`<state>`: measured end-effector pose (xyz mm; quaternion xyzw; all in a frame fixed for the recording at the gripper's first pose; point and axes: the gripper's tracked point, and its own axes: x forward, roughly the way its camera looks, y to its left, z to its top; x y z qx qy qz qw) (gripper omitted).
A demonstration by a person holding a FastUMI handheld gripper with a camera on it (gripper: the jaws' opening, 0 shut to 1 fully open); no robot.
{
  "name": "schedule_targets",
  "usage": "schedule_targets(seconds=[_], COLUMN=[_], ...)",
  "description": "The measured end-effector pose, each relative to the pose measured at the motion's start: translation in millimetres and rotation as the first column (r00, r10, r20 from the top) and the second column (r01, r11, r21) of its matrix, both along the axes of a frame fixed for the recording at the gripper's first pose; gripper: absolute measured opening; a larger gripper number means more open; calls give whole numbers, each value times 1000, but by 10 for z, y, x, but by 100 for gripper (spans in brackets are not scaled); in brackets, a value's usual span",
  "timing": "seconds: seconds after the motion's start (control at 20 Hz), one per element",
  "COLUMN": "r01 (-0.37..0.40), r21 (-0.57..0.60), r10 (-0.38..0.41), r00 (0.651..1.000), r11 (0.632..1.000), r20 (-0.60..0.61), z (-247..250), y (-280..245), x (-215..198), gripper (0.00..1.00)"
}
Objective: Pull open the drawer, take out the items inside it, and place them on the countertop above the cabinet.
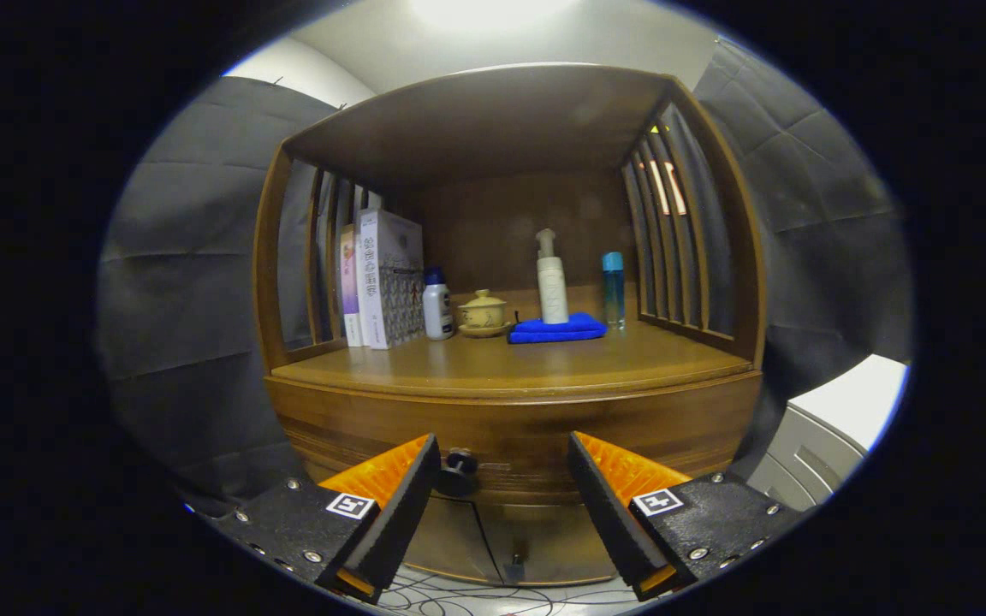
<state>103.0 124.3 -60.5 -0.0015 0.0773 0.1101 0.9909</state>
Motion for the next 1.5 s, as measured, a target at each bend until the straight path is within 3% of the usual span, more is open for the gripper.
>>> schedule_targets(seconds=[0.35, 0.5, 0.7, 0.8, 0.95, 1.15, 1.5], r01=[-45, -40, -16, -7, -4, 22, 0], r21=[-58, -74, -60, -49, -70, -82, -81], r10=[44, 35, 9, 0, -6, -34, -11], r00=[999, 997, 993, 991, 988, 989, 991], r11=[997, 996, 998, 999, 998, 996, 997], r20=[-25, -71, -119, -132, -153, -141, -132], z=[-303, -498, -642, -646, -647, -631, -580], y=[330, 375, 377, 405, 387, 379, 373], x=[223, 274, 354, 354, 325, 110, -455], gripper=[94, 89, 68, 51, 34, 32, 31])
